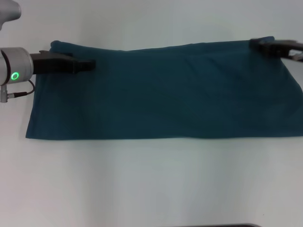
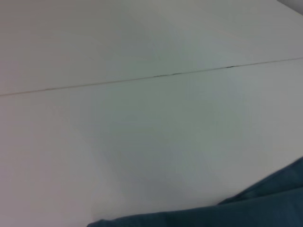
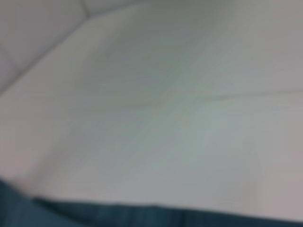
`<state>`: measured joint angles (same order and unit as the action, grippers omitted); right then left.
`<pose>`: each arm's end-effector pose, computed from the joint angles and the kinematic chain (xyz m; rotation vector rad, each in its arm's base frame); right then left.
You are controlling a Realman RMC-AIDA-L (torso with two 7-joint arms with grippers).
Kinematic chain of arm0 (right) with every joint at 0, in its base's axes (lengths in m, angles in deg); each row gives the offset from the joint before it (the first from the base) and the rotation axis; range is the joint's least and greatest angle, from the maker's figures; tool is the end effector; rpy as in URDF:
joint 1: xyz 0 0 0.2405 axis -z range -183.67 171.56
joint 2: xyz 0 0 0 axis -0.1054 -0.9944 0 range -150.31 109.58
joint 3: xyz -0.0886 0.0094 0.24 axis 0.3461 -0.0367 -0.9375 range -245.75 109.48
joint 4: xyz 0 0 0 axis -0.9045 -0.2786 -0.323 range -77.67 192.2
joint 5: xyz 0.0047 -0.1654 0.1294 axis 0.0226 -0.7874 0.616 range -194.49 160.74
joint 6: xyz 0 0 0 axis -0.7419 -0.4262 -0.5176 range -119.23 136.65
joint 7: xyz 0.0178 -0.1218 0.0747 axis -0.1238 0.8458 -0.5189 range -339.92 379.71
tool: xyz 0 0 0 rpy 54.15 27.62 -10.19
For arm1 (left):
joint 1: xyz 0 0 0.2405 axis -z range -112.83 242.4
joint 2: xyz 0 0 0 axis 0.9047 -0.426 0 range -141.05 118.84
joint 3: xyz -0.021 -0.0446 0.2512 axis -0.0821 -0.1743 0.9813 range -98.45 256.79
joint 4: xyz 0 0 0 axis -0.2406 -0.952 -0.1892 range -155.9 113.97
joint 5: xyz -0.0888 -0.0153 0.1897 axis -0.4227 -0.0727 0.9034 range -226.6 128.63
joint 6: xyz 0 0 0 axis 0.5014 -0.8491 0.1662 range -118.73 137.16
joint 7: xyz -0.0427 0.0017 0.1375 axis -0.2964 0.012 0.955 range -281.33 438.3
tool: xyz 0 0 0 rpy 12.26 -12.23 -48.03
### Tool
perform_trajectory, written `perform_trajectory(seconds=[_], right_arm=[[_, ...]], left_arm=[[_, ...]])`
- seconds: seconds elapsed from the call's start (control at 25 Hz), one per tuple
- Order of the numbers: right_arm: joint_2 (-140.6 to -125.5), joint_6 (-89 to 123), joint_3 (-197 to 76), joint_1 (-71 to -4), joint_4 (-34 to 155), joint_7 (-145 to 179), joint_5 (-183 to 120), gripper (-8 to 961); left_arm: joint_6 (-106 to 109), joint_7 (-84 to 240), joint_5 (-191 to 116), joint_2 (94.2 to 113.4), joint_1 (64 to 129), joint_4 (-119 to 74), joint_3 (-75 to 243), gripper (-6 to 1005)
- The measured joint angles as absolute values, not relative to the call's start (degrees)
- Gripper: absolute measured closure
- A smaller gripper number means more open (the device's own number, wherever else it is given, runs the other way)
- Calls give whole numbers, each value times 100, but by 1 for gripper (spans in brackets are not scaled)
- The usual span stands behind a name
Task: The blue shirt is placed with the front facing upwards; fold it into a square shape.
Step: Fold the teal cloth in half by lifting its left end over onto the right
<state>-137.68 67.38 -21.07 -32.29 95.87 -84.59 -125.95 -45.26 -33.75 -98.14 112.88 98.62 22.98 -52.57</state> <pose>0.3250 0.3680 0.0224 -2.1284 1.2157 0.5177 -0.2792 0.3918 -0.0233 -2.2850 -1.0853 -0.2216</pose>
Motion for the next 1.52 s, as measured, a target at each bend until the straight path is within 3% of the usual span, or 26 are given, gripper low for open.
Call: perform_trajectory(seconds=[0.24, 0.4, 0.6, 1.0, 1.52], right_arm=[[-13620, 7387, -3067, -3178, 9727, -8573, -12606, 846], [-13279, 7486, -3131, -3241, 9730, -9516, -13127, 843], [-13162, 7564, -3148, -3389, 9768, -10268, -13866, 644], [-13234, 7438, -3163, -3620, 9792, -10737, -14640, 646], [-13519, 6788, -3096, -3845, 9681, -10638, -14684, 647]], left_arm=[[-4532, -3375, -9789, 11284, 9853, 2291, -5258, 203], [-4546, -3375, -9782, 11276, 9853, 2292, -5257, 202], [-4547, -3375, -9775, 11273, 9853, 2316, -5258, 202], [-4545, -3334, -9776, 11280, 9869, 2324, -5249, 203], [-4535, -3328, -9776, 11282, 9862, 2335, -5249, 204]])
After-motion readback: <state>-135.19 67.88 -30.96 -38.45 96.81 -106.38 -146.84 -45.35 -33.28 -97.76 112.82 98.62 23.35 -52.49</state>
